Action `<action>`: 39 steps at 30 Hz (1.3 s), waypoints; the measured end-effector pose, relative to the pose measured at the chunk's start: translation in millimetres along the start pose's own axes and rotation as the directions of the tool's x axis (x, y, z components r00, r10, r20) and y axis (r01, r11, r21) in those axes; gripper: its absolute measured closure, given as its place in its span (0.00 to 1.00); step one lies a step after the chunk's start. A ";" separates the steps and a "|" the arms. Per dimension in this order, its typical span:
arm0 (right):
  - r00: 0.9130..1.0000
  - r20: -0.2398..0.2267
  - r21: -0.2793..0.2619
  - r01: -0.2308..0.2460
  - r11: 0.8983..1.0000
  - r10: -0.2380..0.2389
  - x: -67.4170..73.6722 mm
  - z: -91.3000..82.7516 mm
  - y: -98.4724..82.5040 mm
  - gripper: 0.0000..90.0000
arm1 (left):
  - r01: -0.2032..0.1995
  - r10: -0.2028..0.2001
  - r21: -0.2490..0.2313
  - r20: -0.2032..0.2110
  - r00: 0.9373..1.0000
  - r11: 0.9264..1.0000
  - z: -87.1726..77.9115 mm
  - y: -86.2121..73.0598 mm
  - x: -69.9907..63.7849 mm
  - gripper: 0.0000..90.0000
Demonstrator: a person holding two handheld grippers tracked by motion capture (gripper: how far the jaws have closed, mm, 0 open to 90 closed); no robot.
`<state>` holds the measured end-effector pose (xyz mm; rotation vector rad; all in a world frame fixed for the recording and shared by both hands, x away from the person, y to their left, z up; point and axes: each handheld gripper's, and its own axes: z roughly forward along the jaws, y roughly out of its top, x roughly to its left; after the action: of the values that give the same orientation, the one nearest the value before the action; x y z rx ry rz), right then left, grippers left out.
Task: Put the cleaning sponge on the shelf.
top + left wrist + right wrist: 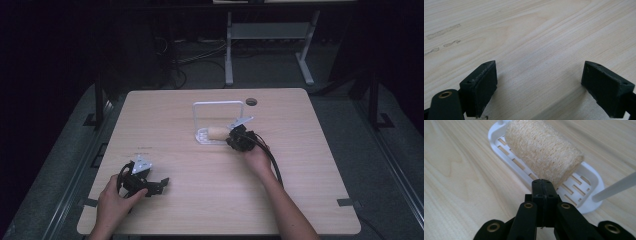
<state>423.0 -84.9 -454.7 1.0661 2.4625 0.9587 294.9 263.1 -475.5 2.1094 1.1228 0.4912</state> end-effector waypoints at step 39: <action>1.000 -0.030 -0.033 0.003 0.999 -0.004 8.8 -27.6 -15.1 0.80 | 0.002 -0.002 -0.002 -0.002 1.000 1.000 0.5 0.2 -0.1 0.14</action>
<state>395.2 -98.8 -444.6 1.0442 2.4632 1.0176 295.3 262.8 -475.7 2.1063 1.1252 0.4932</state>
